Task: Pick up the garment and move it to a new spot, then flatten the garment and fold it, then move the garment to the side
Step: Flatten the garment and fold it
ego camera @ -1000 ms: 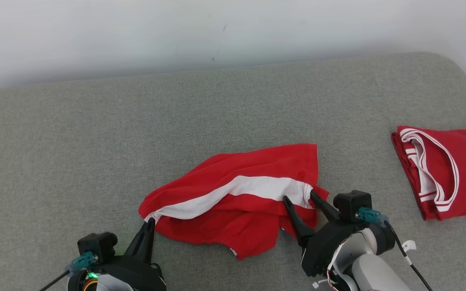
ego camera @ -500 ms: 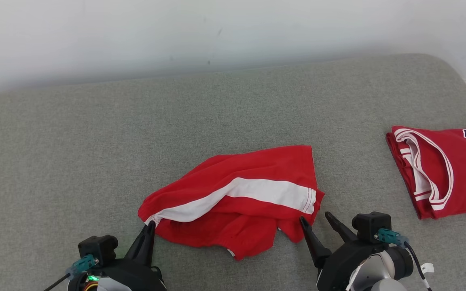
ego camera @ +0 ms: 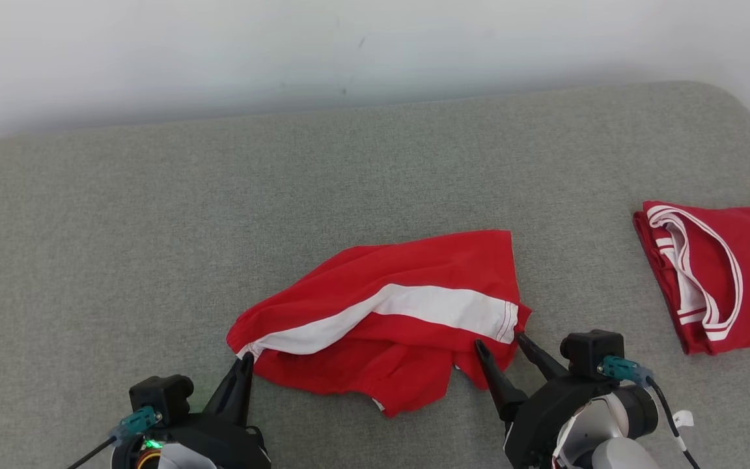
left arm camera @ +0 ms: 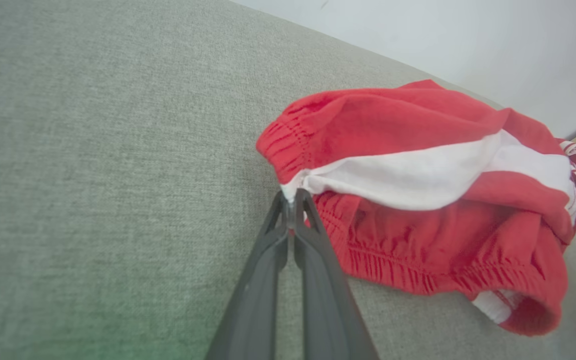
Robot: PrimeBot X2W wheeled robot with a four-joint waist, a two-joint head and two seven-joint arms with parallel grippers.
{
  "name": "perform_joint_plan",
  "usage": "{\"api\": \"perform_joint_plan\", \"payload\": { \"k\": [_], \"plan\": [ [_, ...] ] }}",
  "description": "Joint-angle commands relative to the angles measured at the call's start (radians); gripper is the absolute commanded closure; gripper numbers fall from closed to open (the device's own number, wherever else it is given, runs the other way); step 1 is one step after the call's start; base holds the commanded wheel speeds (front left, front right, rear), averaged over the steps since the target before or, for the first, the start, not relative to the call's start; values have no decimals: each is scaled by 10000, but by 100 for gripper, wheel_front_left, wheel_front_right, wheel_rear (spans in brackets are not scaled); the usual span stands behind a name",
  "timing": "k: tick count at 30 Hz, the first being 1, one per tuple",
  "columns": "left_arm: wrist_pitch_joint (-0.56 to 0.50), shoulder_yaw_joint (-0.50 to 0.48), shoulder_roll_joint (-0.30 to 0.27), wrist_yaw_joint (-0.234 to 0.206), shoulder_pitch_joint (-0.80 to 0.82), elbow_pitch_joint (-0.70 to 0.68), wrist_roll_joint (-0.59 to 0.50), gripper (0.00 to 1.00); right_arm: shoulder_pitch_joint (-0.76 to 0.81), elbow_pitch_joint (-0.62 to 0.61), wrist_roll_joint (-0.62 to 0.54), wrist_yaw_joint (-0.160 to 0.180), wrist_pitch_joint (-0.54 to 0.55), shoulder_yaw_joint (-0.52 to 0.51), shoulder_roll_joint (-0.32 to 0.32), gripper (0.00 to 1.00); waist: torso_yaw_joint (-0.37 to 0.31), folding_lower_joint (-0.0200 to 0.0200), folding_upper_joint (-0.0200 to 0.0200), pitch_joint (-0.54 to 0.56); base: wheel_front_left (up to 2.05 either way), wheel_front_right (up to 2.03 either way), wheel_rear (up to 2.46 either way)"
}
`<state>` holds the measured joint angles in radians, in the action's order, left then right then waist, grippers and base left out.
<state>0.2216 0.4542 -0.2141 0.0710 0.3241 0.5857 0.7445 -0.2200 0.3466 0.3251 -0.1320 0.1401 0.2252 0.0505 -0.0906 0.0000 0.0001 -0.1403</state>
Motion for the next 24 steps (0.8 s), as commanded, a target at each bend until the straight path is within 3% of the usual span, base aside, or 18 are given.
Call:
{"api": "perform_joint_plan", "payload": {
  "k": [1, 11, 24],
  "plan": [
    [6, 23, -46, -1, 64, -53, 54, 100, -152, 151, 118, 25, -38, -32, -1, 0, 45, 0, -1, -68, 0, 0, 0],
    [20, 43, -103, -13, 298, -100, 67, 100, -820, 1073, 234, 25, -390, -14, -1, 0, 205, 0, -1, -362, 0, 0, 0],
    [61, 63, -138, -52, 346, -103, 117, 100, -1311, 1343, 459, 25, -848, 410, -2, 0, 251, 0, -1, -451, 0, 0, 0]
  ]
}}
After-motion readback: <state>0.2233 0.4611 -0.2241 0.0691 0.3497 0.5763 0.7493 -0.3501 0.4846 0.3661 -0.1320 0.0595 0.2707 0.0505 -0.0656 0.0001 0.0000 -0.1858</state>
